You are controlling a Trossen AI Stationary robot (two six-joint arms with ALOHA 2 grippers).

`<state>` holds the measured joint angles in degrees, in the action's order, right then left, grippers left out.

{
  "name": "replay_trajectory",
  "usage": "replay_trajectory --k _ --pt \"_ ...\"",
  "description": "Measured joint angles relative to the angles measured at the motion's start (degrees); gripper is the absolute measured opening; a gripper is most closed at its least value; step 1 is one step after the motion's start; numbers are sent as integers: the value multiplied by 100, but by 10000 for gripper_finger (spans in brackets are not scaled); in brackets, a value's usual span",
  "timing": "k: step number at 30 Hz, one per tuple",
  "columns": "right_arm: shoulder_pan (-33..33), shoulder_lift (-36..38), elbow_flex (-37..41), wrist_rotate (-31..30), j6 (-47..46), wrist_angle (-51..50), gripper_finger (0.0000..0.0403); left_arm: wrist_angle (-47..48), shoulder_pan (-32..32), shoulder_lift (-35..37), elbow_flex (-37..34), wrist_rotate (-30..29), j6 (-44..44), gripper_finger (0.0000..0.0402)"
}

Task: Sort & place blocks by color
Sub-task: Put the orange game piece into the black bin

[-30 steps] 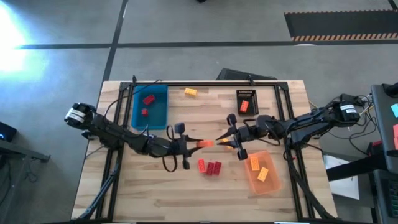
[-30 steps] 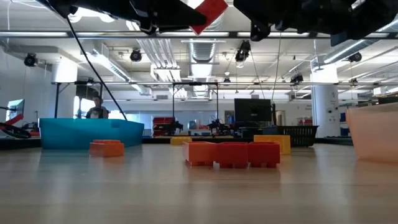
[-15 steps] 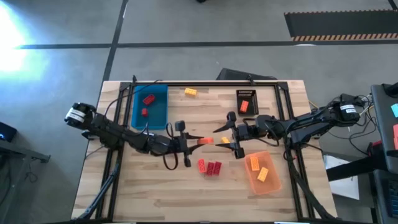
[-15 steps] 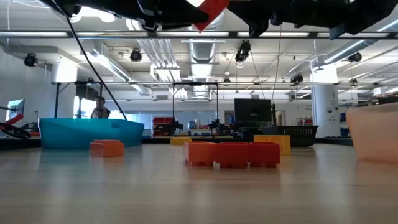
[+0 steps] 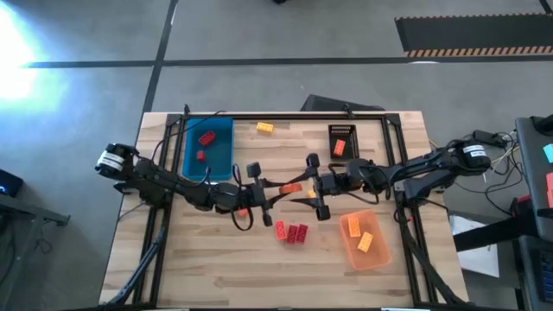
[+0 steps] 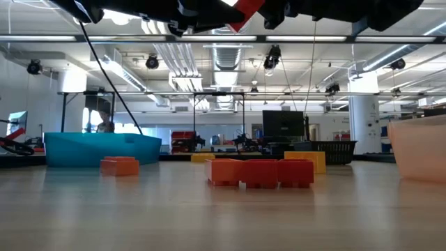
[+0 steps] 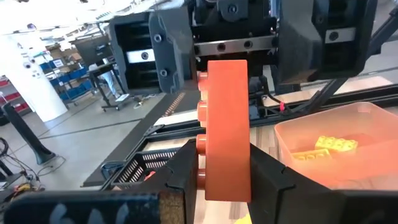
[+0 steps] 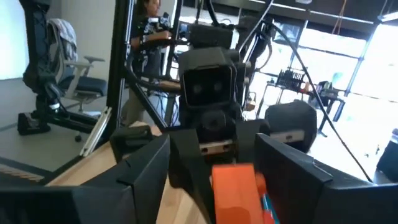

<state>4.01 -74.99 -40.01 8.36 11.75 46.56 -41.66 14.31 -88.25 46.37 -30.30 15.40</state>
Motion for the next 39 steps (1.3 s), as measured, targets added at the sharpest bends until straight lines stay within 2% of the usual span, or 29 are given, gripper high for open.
replay_trajectory --k 5,13,30,33,39 --pt "-4 -139 -72 -11 31 -35 190 -43 1 0 -2 0 1 77" --pt "-9 -157 -98 -31 173 -43 83 -100 6 0 -11 73 15 77" --pt "-30 -163 -92 -22 162 -117 83 -98 4 0 -20 57 -157 103" --pt "-30 -163 -83 -17 161 -186 83 -129 2 8 -22 85 -157 129" --pt "-55 -157 -76 -78 70 -458 83 31 0 35 -62 81 -153 207"
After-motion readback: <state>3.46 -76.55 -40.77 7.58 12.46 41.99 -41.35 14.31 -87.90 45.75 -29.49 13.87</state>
